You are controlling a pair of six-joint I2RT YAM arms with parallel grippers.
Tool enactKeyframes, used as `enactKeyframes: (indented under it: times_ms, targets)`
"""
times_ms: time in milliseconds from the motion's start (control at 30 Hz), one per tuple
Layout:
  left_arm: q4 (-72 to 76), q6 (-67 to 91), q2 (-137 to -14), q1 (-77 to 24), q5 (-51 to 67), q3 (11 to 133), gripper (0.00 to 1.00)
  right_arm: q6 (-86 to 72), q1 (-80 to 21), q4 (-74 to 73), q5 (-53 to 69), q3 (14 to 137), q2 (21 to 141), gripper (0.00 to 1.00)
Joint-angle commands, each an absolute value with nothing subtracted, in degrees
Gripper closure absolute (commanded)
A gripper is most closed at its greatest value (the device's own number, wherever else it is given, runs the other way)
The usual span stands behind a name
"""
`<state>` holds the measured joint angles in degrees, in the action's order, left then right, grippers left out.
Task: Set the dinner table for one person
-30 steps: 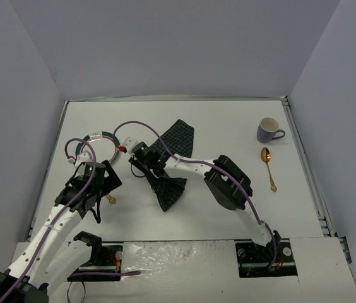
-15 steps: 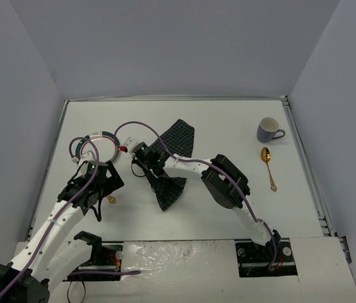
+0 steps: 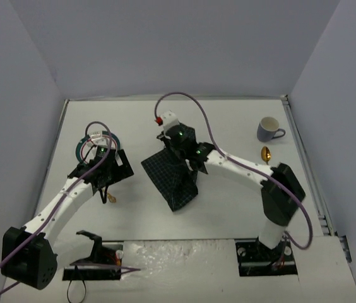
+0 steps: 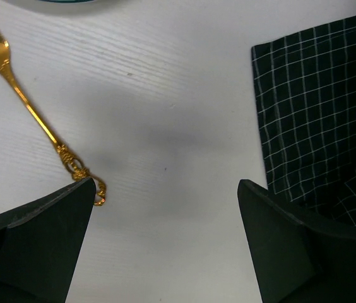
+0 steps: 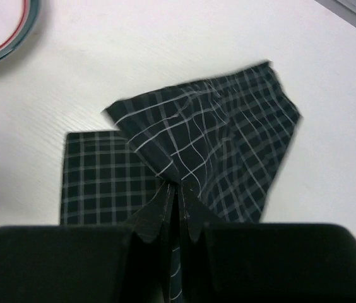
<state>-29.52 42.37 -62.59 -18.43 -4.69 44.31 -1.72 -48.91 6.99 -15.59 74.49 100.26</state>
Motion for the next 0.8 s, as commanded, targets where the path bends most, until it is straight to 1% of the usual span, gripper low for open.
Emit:
enactKeyframes:
  times_ms: [0,133,233,367,433,467,600,667,767]
  targets:
    - [-21.1,40.2,-67.2,-19.8,-1.1,50.3,0.07,-12.8,-43.0,8.6,-18.2,64.1,86.0,1.00]
    - [-18.0,40.1,-73.3,-21.9,-0.5,53.0,0.08,-19.5,-38.8,9.1,-24.0,50.9,73.9,1.00]
    - [-16.2,40.4,-79.1,-23.4,-0.9,54.6,0.09,-27.5,-36.6,7.5,-25.1,41.3,63.7,1.00]
    - [-14.3,41.2,-85.8,-24.5,-2.0,56.6,0.12,-37.4,-36.0,1.7,-26.8,30.3,53.4,0.92]
    - [-13.4,41.6,-88.5,-25.0,-2.2,57.6,0.14,-42.1,-35.9,-2.3,-27.2,26.4,47.5,0.84]
    - [-12.9,41.6,-90.3,-25.5,-2.4,57.9,0.15,-45.0,-35.9,-4.8,-27.3,24.6,46.2,0.75]
    - [-11.5,41.3,-94.4,-26.2,-2.4,60.0,0.17,-48.3,-35.7,-7.1,-24.4,23.2,42.4,0.45]
    - [-11.1,41.1,-96.1,-26.4,-1.6,61.1,0.17,-47.7,-35.8,-7.9,-23.8,24.7,42.7,0.40]
    - [-10.9,40.7,-96.7,-27.0,-0.4,62.8,0.17,-45.6,-35.8,-8.4,-24.4,27.4,44.8,0.37]
